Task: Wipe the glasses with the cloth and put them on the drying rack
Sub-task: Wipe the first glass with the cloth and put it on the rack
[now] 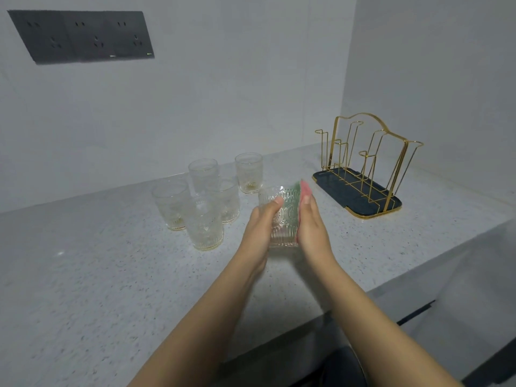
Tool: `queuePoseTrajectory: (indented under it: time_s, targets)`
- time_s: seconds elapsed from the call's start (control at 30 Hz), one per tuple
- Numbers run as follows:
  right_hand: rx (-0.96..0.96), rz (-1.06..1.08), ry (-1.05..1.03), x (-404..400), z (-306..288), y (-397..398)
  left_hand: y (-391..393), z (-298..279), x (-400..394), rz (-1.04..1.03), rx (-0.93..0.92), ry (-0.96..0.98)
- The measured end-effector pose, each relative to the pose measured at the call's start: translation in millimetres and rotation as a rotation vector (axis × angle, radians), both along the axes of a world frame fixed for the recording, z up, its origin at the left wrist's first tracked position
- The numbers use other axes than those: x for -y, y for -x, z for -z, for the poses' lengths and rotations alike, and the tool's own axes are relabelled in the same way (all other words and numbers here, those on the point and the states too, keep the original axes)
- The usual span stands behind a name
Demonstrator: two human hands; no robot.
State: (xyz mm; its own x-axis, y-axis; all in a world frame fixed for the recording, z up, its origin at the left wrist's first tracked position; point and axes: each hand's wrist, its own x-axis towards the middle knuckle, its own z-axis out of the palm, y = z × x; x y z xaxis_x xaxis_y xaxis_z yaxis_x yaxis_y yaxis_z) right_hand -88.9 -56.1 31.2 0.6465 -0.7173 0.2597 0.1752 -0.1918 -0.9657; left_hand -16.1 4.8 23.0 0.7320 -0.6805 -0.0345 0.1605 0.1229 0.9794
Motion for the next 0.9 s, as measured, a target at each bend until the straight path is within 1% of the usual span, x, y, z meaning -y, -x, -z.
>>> queuePoseTrajectory:
  time_s: [0.07, 0.13, 0.2, 0.27, 0.37, 0.43, 0.47, 0.57, 0.6, 0.67, 0.73, 0.8, 0.83, 0.9]
  targets:
    - [-0.005, 0.012, 0.137, -8.0, 7.3, -3.1, -8.7, 0.9, 2.3, -0.128, 0.045, -0.018]
    - [-0.043, 0.022, 0.301, -16.9, 15.7, -6.4, -18.9, 4.7, 1.9, -0.162, 0.126, -0.064]
    - [-0.088, 0.063, 0.401, -16.4, 21.4, -12.4, -22.8, 7.1, -1.1, -0.102, 0.141, -0.073]
    - [-0.123, 0.101, 0.417, -10.7, 19.4, -19.6, -27.7, 12.9, -0.4, 0.027, 0.094, 0.009]
    - [-0.083, 0.084, 0.348, -8.0, 8.4, -26.0, -29.9, 14.0, 1.2, 0.101, 0.007, 0.184]
    - [-0.064, 0.086, 0.270, -7.0, 0.5, -30.1, -31.0, 15.0, 0.0, 0.140, -0.060, 0.246]
    - [-0.080, 0.090, 0.215, -1.9, -0.4, -33.1, -30.7, 15.5, -0.7, 0.159, -0.082, 0.258]
    - [-0.101, 0.072, -0.093, 10.3, -3.3, -38.2, -27.2, 17.5, -4.7, 0.164, -0.082, 0.207]
    - [-0.098, 0.065, -0.125, 7.5, -2.3, -35.4, -28.8, 19.7, -5.2, 0.156, -0.096, 0.191]
    - [-0.077, 0.039, -0.042, -10.6, 0.5, -27.1, -34.6, 17.9, -6.5, 0.138, -0.118, 0.194]
    - [-0.054, 0.006, 0.049, -29.8, 4.5, -21.7, -40.9, 16.8, -8.0, 0.094, -0.078, 0.217]
    - [-0.034, 0.047, 0.206, -34.5, 9.8, -23.1, -44.9, 14.5, -8.9, 0.027, -0.005, 0.171]
    - [-0.041, 0.092, 0.281, -32.2, 9.1, -25.0, -43.3, 13.3, -9.2, 0.023, 0.002, 0.171]
    - [-0.077, 0.137, 0.354, -25.9, 3.6, -28.5, -39.6, 12.1, -10.2, 0.082, -0.046, 0.196]
